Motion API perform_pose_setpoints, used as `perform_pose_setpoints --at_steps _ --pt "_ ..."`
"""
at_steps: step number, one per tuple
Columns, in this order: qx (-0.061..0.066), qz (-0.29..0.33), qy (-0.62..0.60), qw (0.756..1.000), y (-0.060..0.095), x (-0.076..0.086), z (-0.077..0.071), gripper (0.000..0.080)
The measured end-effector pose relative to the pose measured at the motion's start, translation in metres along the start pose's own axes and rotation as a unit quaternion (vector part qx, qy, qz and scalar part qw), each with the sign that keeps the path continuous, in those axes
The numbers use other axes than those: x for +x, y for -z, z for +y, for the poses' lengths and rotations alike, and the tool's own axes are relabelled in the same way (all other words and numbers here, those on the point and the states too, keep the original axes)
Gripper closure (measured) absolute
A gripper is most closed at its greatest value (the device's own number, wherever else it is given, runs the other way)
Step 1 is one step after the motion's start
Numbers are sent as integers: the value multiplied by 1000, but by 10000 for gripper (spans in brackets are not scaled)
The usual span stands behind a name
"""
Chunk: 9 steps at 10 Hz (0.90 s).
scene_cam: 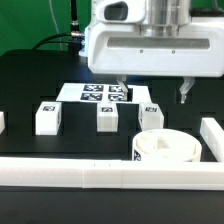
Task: Assemble stool
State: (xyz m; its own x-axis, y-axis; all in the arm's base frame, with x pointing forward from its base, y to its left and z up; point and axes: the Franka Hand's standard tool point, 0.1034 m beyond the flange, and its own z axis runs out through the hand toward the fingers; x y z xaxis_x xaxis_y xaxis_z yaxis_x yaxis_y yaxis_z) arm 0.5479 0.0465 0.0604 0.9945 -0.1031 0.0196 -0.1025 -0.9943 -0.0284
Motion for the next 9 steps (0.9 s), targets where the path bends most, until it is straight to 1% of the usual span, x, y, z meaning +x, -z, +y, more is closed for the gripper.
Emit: perform_pose_setpoints --at_steps 1,2,3,4,5,7,8,9 --pt "3 -1 -3 1000 -9 -8 2 150" --pt "1 -18 -2 1000 -7 -9 2 150" --pt "1 -19 0 1000 -6 -8 2 150" --pt "-3 -55 2 998 -8 -16 3 150" --pt "-6 -97 -3 995 -7 -18 3 150" --pt "-11 -138 -5 990 -16 -22 -2 150" --pt "-12 -173 -2 985 -18 -28 -4 150" --pt "-14 -201 1 980 -17 -28 -7 150"
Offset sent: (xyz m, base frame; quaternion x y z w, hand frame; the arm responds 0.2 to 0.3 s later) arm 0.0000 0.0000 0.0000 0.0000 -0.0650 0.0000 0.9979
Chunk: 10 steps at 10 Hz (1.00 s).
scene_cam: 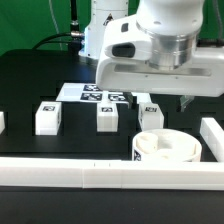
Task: Assemble stool
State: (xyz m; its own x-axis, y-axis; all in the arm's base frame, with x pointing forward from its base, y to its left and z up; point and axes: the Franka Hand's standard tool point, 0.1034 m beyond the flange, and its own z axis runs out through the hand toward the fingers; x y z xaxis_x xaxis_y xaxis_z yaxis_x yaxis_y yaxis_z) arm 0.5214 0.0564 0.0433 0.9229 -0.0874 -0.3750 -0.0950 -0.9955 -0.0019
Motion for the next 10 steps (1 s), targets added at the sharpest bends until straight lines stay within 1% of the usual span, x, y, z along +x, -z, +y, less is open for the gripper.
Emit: perform_pose_setpoints --at_steps 1,2,3,4,5,6,7,8,9,10 --pt "-3 -40 -1 999 5 0 1 150" --pt "-5 -68 -2 998 3 -1 2 150" --pt "-8 -94 -2 996 1 -2 3 150" --pt "-12 -134 -3 991 -3 -5 5 150" --pt "-15 -175 -2 984 -7 -3 5 150" --pt "-18 -199 1 980 -9 -1 3 150" --pt "-17 -226 12 974 -12 -2 3 150" --pt "-12 -261 21 965 -17 -2 3 150" --pt "-12 -285 22 958 -23 0 3 150" --pt "-12 -288 23 957 -29 5 2 150"
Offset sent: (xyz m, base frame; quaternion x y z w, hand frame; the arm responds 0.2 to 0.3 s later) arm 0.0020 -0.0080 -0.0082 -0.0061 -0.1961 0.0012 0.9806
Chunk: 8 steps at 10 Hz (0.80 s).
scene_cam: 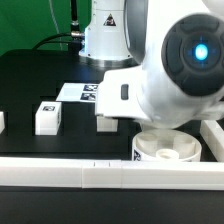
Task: Assemble stool
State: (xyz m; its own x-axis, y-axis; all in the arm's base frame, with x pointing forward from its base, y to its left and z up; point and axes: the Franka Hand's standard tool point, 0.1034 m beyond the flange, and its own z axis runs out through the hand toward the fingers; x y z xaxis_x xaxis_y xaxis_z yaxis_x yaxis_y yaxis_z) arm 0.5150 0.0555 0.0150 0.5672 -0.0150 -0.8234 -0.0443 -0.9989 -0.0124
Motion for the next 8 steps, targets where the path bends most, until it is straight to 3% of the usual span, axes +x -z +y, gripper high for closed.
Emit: perform_pose_setpoints --at_steps 5,6,7,8 --pt "0 4 1 1000 -4 5 0 161" --pt "1 5 1 1000 -3 5 1 346" --pt "1 6 1 1000 -3 5 1 346" --pt "1 6 1 1000 -2 4 1 475"
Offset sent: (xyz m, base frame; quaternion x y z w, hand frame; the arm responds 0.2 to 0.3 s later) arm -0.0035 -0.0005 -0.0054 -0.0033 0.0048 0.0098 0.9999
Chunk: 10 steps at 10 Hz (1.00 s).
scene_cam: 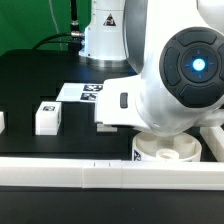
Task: Assemble stool
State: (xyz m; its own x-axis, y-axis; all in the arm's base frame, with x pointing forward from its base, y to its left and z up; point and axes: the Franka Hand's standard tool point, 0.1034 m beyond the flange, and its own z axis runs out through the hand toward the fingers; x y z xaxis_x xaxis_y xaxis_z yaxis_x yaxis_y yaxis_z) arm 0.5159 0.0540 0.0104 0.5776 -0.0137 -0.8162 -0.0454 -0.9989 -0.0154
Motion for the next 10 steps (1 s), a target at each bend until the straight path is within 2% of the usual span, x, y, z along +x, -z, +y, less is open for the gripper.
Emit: perform_pose_setpoints --at_steps 3,6,10 --pt "0 4 3 1000 11 -7 0 475" --pt "-1 26 6 1000 38 -25 -4 475" --pt "-1 23 8 1000 34 -25 -3 474"
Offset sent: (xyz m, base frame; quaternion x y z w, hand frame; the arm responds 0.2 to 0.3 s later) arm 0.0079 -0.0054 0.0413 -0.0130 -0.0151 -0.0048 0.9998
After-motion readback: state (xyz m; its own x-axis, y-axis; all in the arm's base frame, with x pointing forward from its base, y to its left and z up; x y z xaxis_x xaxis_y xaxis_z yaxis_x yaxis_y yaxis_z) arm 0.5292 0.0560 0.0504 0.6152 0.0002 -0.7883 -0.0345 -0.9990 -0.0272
